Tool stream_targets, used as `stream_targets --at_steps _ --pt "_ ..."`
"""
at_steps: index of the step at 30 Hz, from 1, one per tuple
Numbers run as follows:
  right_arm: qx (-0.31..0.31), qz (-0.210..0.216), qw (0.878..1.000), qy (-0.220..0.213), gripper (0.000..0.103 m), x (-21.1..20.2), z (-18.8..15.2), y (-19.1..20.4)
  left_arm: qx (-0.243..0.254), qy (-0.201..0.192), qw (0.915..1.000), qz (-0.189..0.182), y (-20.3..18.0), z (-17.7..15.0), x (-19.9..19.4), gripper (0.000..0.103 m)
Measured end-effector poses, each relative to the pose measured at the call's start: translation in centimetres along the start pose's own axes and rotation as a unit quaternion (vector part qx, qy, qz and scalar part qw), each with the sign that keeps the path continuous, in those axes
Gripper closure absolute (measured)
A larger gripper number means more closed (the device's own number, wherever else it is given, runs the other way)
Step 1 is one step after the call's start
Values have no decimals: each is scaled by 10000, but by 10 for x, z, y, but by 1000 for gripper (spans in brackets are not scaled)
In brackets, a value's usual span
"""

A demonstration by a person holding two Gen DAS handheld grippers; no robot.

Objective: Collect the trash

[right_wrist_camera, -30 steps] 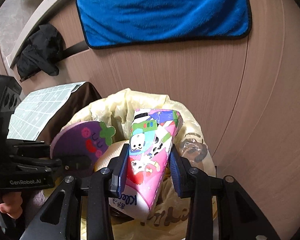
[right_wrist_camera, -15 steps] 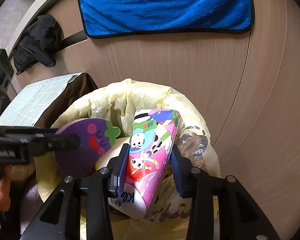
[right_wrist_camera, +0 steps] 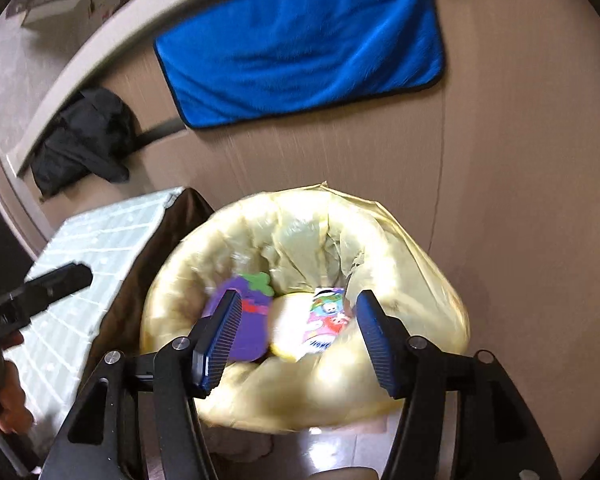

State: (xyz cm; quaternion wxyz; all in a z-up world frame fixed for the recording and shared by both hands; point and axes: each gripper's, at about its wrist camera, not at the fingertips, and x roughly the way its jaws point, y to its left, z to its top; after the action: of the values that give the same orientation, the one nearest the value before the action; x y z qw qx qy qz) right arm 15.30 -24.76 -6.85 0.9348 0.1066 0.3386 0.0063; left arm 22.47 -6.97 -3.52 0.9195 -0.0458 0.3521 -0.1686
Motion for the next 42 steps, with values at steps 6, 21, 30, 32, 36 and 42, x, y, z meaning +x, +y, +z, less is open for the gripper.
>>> stream_targets --at_steps 6,21,30,32,36,42 --pt "-88 177 9996 -218 46 -78 -31 48 474 -567 9968 289 2 -45 -87 55" --pt "-782 114 9887 -1277 46 -216 -124 121 510 -1536 9832 846 -11 -131 -228 55" --pt "-683 -42 9882 -1367 46 -229 -135 128 521 -1818 9742 1231 -7 -149 -259 55" --pt "-681 -42 9877 -1407 46 -233 -135 129 605 -1779 9750 1187 -9 -151 -259 55" --pt "-768 -137 9862 -1457 46 -239 -138 134 655 -1791 9755 1096 -12 -154 -260 55" --pt "-855 -301 9818 -1668 46 -247 -140 138 610 -1870 9750 1033 -11 -153 -264 55"
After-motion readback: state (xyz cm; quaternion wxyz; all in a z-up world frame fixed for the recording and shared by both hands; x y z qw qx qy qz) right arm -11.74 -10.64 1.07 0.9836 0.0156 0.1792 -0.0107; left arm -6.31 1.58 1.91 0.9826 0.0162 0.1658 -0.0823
